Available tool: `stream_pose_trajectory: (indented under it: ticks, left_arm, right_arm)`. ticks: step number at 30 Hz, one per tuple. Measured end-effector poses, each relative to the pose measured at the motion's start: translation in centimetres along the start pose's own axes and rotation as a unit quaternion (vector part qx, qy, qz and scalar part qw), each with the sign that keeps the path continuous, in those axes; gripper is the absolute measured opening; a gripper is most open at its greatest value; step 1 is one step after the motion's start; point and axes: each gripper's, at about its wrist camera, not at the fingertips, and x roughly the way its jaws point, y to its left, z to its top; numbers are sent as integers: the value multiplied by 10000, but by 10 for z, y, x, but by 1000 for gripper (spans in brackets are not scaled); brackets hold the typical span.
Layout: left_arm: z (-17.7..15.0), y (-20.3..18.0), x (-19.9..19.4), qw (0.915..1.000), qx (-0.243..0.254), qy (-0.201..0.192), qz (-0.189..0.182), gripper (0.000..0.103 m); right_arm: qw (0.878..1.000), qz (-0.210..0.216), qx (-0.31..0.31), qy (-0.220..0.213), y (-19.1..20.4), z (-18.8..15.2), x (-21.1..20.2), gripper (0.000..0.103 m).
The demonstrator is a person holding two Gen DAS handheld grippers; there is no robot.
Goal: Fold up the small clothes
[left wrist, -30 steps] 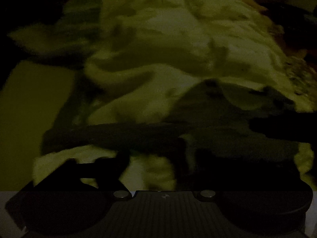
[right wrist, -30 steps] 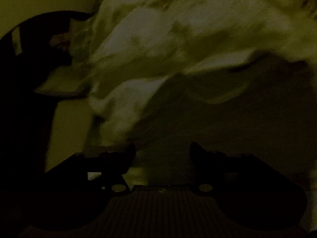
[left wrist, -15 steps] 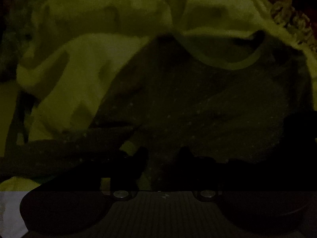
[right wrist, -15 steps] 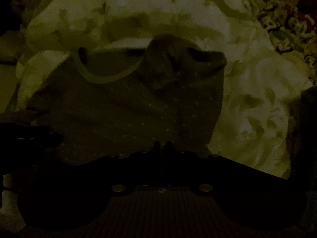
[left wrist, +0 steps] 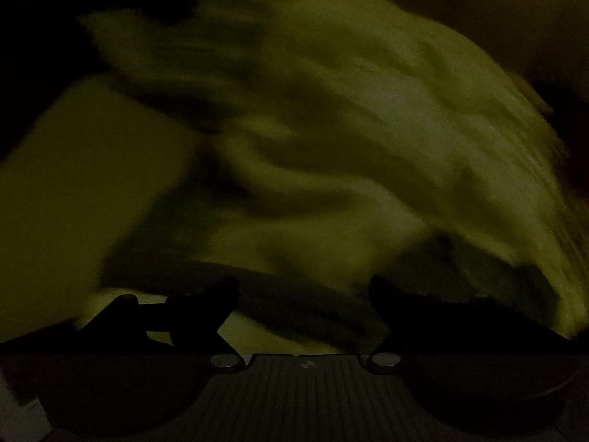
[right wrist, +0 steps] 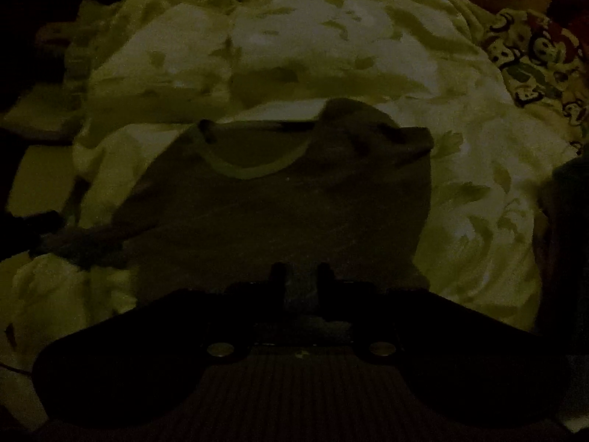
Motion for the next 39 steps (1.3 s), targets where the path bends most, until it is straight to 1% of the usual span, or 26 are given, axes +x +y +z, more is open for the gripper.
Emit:
stream_pose_trajectory:
  ticks: [2,3,4,5,7,9,12,14,16,18,19,20,21,22,24,25,26,27,28,30,31,33,35,36,38,39]
  left_arm:
    - [13,42,-4,9972,-652,-75,371,103]
    - [18,59,-2,9939,-965,-49,529,103]
    - [22,79,1,9877,-1399,36,690,103]
    - [26,92,7,9816,-1756,141,732,103]
    - [28,113,21,9697,-2332,332,647,103]
    - [31,125,33,9670,-2424,541,571,103]
    - [35,125,61,9658,-2279,982,750,103]
    - [35,126,79,9658,-2175,1196,753,103]
    - [30,128,92,9654,-2143,1340,648,103]
    - [30,129,98,9648,-2100,1393,758,102]
    - [31,130,97,9658,-2086,1330,776,84]
    - [32,131,91,9670,-2139,1190,712,77]
    - [33,132,84,9684,-2233,977,539,71]
    - [35,131,71,9703,-2306,662,322,70]
    - [41,120,44,9758,-2174,180,116,69]
    - [45,111,29,9792,-2024,-83,-62,67]
    - [48,99,11,9812,-1869,-357,-334,67]
    - [51,88,-2,9810,-1754,-565,-611,67]
    - [52,71,-19,9798,-1546,-766,-1007,67]
    - [52,39,-38,9787,-1019,-978,-1490,67]
    - [48,18,-49,9767,-665,-1076,-1733,67]
    - [41,-16,-61,9707,-148,-1102,-2129,67]
    - [27,-54,-67,9599,305,-1019,-2595,67]
    - [20,-68,-71,9556,510,-955,-2741,67]
    - [4,-102,-71,9430,1021,-764,-3072,67]
    - [-6,-120,-70,9321,1309,-574,-3328,67]
  right_arm:
    - [9999,74,-54,68,5,-2,-4,25]
    - [9999,103,-67,106,9,-2,-2,25]
    - [9998,132,-66,131,11,-2,-2,25]
    - [9997,163,-64,151,14,-3,-2,25]
    - [9996,172,-90,186,20,-5,-2,25]
    - [9996,177,-76,209,23,-8,0,26]
    - [9995,176,-45,274,26,-13,0,26]
    - [9994,156,-49,320,28,-16,1,26]
    - [9993,151,-29,347,30,-20,0,27]
    - [9992,135,-52,382,31,-22,-1,29]
    - [9992,120,-63,376,31,-23,-2,31]
    - [9992,113,-60,367,30,-24,-3,31]
    - [9992,112,-53,367,30,-24,-3,31]
    - [9993,102,-34,359,29,-25,-4,31]
    - [9994,77,39,338,26,-25,-5,31]
    - [9994,76,89,332,24,-25,-4,31]
    - [9994,71,140,318,22,-24,-5,31]
    - [9994,62,176,298,20,-24,-5,31]
    - [9994,58,207,279,18,-24,-5,31]
    - [9993,60,256,257,14,-23,-6,31]
    - [9992,59,295,244,12,-23,-7,31]
    - [9989,79,394,226,7,-22,-8,31]
    - [9986,67,492,178,1,-22,-12,31]
    - [9984,54,536,149,-3,-23,-14,31]
    - [9980,32,625,109,-10,-24,-17,31]
    - [9977,14,678,85,-14,-24,-19,31]
